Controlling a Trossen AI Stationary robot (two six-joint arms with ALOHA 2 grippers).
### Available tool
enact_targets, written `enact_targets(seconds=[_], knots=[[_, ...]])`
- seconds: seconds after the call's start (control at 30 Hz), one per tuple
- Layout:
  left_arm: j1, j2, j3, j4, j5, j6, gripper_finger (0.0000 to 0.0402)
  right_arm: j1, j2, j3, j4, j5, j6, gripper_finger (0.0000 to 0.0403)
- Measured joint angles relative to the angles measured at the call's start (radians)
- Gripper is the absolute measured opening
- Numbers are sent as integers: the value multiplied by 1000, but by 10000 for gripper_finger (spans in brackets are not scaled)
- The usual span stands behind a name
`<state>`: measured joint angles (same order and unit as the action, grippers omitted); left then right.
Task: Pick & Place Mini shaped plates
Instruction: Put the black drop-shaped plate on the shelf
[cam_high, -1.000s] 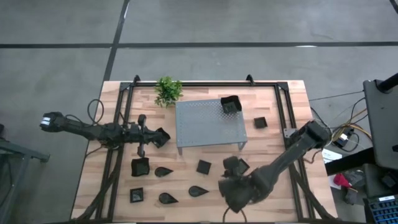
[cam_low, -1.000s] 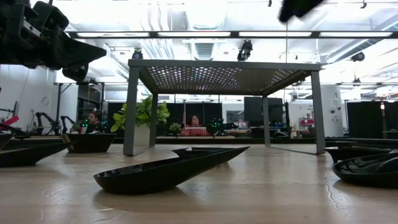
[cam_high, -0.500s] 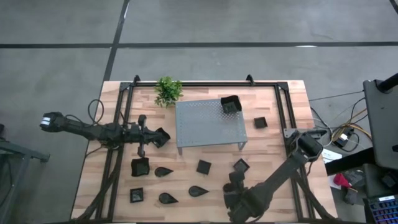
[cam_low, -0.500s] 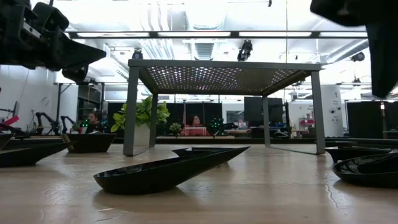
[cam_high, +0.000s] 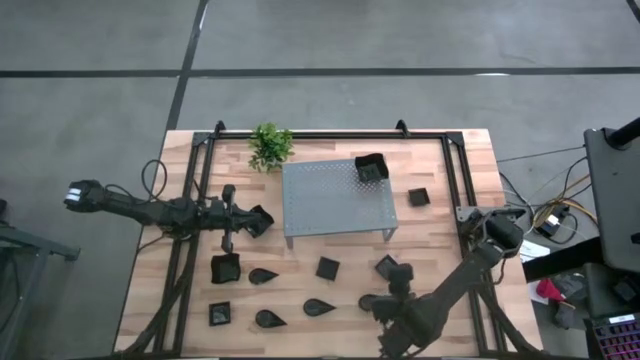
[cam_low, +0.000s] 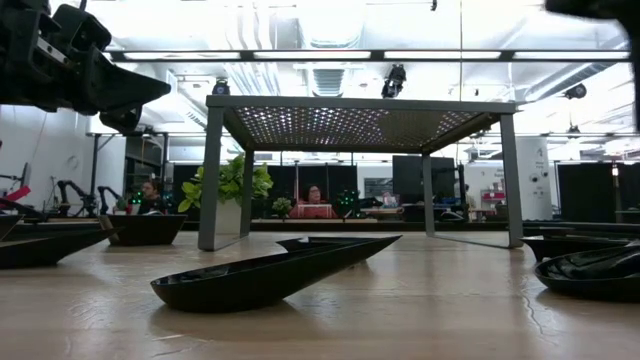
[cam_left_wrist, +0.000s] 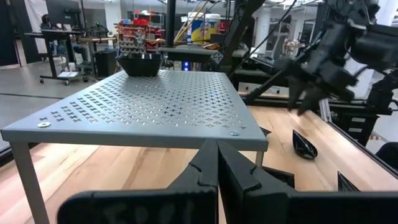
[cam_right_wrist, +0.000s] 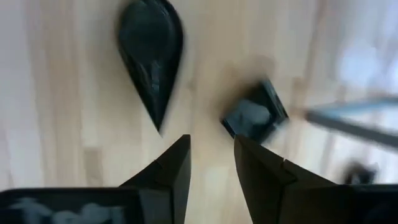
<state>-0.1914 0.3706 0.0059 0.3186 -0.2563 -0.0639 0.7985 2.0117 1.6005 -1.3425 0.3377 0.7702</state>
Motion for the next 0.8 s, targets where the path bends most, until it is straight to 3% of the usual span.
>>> enact_targets(seconds=[0.17, 0.43, 0.63, 0.8], knots=[[0, 0, 0, -2, 0, 0, 0, 34, -48, 0, -72, 49, 92, 105], [0, 0, 0, -7, 0, 0, 0, 43, -67, 0, -41, 118, 116, 95], [0, 0, 0, -9, 0, 0, 0, 40, -32, 0, 107, 114, -15, 100], [0, 0, 0, -16, 0, 0, 0, 33, 0, 0, 120, 112, -49, 101]])
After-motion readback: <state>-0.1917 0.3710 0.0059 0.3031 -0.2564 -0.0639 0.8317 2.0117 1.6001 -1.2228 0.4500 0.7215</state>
